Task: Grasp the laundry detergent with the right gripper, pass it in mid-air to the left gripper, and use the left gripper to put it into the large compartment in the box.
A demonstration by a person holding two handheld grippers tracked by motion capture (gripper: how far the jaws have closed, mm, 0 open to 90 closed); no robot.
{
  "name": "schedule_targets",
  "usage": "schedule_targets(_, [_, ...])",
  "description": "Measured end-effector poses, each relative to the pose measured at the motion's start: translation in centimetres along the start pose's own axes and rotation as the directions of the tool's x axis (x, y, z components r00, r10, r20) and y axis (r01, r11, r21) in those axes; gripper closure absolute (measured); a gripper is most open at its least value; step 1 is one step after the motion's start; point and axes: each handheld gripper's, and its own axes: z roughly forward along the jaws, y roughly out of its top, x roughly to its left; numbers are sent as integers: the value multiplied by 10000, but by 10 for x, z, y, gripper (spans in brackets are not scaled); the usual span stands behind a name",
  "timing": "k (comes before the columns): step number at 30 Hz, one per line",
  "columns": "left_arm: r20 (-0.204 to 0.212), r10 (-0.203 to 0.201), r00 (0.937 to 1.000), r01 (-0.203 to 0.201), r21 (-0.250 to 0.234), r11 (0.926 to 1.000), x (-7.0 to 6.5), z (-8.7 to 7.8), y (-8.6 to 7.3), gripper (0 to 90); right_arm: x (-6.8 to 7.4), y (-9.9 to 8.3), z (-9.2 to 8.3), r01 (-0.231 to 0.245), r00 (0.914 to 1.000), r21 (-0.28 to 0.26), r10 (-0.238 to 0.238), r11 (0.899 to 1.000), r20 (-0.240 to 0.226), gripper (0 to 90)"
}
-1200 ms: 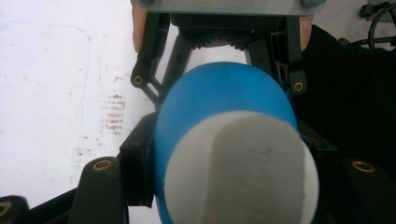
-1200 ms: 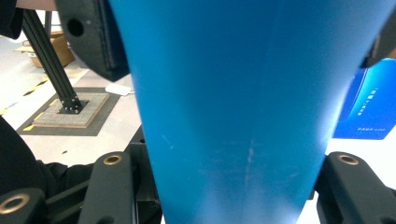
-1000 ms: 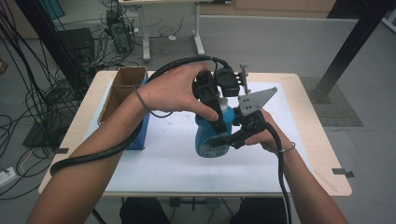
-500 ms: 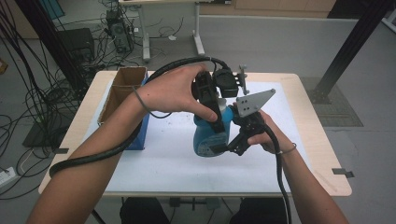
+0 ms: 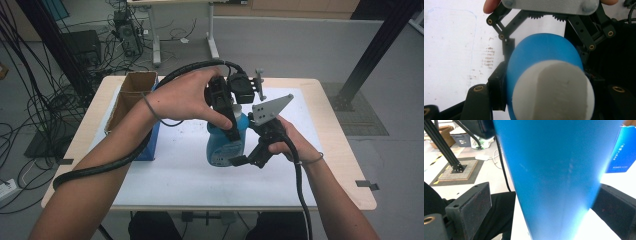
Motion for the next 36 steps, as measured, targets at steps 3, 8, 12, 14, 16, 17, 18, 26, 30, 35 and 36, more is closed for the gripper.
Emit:
schedule_targets(3, [-34, -77, 10000, 77, 1, 10000, 1, 0, 0, 378, 0, -1, -5, -66, 10000, 156, 66, 9999, 42, 45])
schedule_targets(8, [-82, -140, 9999, 140, 69, 9999, 1, 2, -1, 378, -1, -5, -13, -409, 9990, 544, 399, 9977, 192, 51])
schedule_targets(12, [-129, -122, 9998, 123, 118, 9999, 2, 1, -1, 378, -1, -8, -19, -675, 9973, 1040, 641, 9923, 363, 51])
schedule_targets(14, [-170, -120, 9998, 122, 118, 9999, 2, 0, -2, 378, -1, -9, -21, -767, 9963, 1361, 708, 9877, 479, 51])
schedule_targets(16, [-223, -150, 9996, 153, 136, 9998, 2, -1, -2, 378, -1, -10, -22, -877, 9952, 1645, 793, 9825, 566, 49])
schedule_targets(17, [-217, -240, 9995, 242, 91, 9997, 2, -1, -2, 378, -1, -11, -23, -913, 9948, 1813, 813, 9792, 621, 48])
schedule_targets(18, [-210, -212, 9996, 215, 164, 9996, 2, -2, -2, 378, -1, -11, -24, -961, 9941, 1931, 845, 9765, 678, 47])
schedule_targets(26, [-254, -373, 9990, 378, 193, 9991, 2, -4, -5, 378, -2, -16, -28, -1427, 9873, 3390, 1098, 9299, 1146, 47])
schedule_targets(30, [-287, -453, 9986, 461, 281, 9985, 2, -4, -8, 378, -3, -21, -31, -1794, 9804, 4075, 1286, 8954, 1489, 46])
schedule_targets(35, [-303, -529, 9981, 539, 329, 9980, 4, -4, -9, 378, -5, -27, -37, -2372, 9664, 4952, 1510, 8358, 2080, 44])
schedule_targets(36, [-300, -601, 9977, 611, 340, 9975, 4, -4, -9, 378, -5, -28, -38, -2509, 9632, 5091, 1599, 8233, 2162, 41])
